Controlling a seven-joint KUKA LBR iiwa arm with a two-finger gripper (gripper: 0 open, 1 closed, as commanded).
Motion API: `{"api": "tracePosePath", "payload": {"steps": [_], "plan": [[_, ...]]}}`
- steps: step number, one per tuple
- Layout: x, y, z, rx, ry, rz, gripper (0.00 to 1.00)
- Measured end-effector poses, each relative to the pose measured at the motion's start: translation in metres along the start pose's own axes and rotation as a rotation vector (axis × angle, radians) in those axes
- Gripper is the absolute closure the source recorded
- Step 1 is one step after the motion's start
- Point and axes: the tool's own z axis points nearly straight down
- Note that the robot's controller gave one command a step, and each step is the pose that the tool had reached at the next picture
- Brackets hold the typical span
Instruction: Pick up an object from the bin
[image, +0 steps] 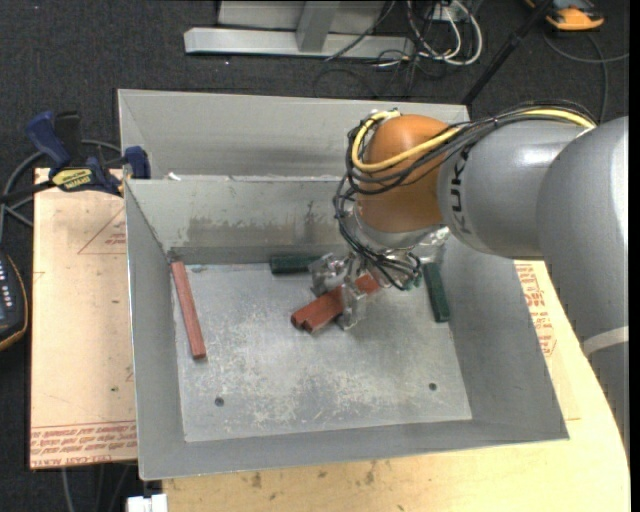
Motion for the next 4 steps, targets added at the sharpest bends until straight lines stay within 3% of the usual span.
{"api": "tracePosePath", "payload": {"steps": [1, 2, 3, 4], "plan": [[0.007, -0.030, -0.136, 0.006, -0.007, -0.013, 1.00], [0.008, -0.028, -0.131, 0.001, 0.000, -0.015, 0.00], [0.035, -0.006, -0.036, -0.005, 0.010, 0.030, 0.00], [0.019, -0.015, 0.002, -0.002, 0.005, -0.017, 0.00]]}}
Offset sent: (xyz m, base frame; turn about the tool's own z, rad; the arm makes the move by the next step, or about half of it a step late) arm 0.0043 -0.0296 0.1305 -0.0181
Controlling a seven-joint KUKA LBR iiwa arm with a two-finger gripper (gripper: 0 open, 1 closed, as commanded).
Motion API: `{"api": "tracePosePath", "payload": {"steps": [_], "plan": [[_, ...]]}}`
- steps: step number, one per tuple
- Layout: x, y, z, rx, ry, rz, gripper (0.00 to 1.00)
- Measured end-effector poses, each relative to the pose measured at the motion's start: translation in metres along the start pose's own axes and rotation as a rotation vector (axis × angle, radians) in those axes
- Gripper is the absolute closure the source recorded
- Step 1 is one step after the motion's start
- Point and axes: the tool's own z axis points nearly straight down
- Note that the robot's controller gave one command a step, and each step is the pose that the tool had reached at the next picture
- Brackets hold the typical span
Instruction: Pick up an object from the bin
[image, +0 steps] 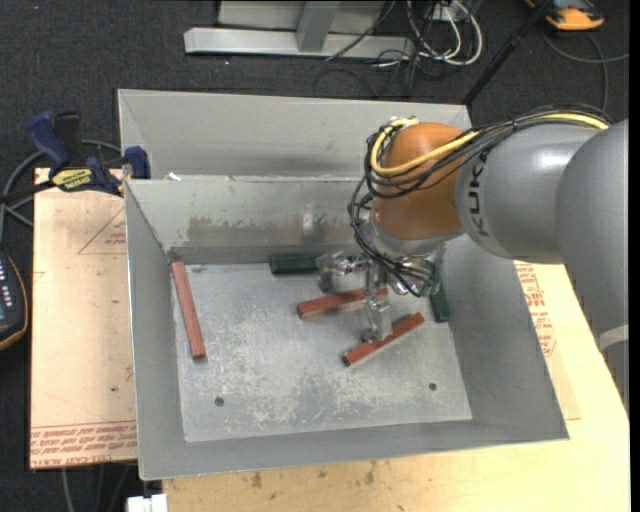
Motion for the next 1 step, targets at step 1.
{"api": "tracePosePath", "payload": {"steps": [1], "plan": [[-0.0006, -0.0007, -0.0023, 0.004, -0.006, 0.000, 1.00]]}}
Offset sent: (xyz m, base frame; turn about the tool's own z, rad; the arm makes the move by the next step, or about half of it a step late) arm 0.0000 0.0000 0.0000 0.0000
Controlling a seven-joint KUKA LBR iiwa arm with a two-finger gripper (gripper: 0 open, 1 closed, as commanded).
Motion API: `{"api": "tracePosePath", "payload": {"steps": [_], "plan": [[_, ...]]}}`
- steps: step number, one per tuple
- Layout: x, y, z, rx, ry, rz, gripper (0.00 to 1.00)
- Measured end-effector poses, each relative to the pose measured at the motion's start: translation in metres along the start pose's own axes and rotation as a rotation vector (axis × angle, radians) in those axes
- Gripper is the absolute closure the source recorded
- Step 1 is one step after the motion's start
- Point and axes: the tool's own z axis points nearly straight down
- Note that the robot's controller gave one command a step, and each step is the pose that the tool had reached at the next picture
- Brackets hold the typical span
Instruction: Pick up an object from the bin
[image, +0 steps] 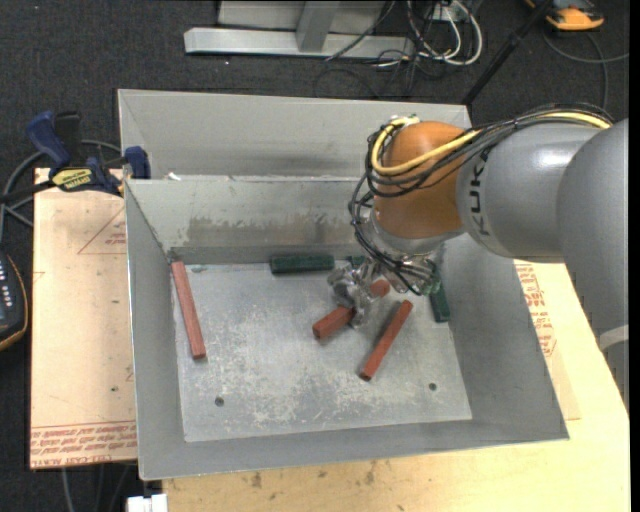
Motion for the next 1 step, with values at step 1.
{"api": "tracePosePath", "payload": {"steps": [1], "plan": [[0.0038, 0.0178, -0.1556, 0.004, -0.007, -0.057, 1.00]]}}
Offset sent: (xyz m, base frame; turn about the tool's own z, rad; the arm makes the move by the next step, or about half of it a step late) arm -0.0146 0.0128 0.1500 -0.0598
